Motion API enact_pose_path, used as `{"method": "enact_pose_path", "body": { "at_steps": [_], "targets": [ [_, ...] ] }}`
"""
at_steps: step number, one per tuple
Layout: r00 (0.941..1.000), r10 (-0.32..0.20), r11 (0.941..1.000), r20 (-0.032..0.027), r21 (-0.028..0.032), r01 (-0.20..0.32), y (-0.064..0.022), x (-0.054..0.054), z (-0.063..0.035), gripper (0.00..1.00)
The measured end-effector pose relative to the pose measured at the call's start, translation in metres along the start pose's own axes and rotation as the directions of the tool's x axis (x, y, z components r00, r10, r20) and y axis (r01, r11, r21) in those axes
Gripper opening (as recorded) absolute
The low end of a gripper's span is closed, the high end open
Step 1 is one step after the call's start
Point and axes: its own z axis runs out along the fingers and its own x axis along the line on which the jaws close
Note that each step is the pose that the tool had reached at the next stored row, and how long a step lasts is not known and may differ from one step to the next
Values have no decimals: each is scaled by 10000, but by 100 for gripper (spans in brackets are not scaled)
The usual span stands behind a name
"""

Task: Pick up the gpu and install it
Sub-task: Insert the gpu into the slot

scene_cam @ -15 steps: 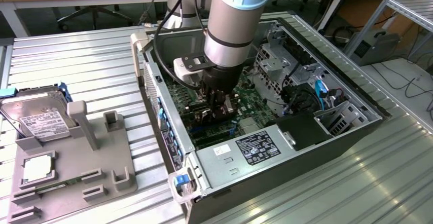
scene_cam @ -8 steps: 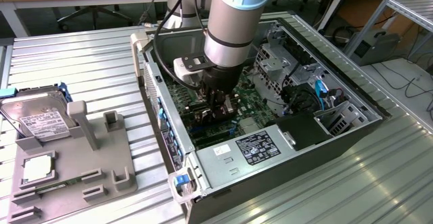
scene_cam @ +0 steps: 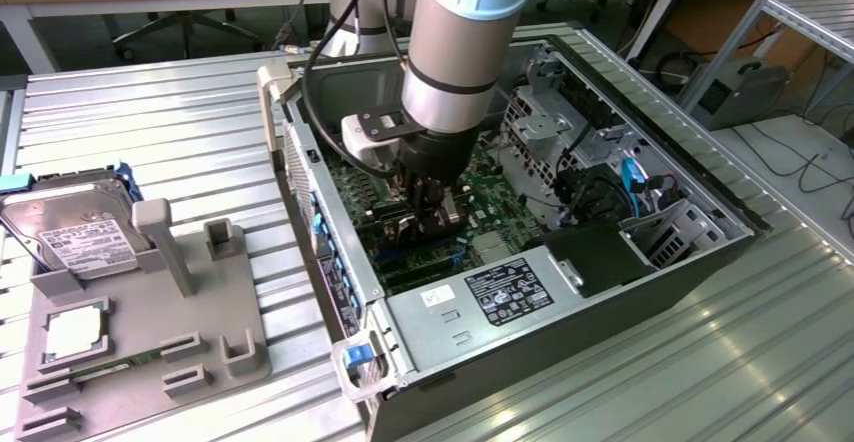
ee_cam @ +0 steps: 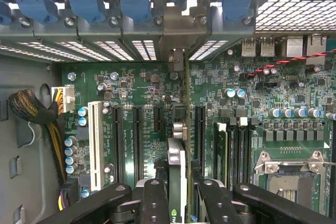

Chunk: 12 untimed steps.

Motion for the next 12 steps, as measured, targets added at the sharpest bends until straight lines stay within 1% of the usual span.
{"method": "enact_pose_path", "body": {
  "at_steps": [12],
  "targets": [
    [10000,1,10000,-1,0,-1,11,0,8,27]
  ]
}}
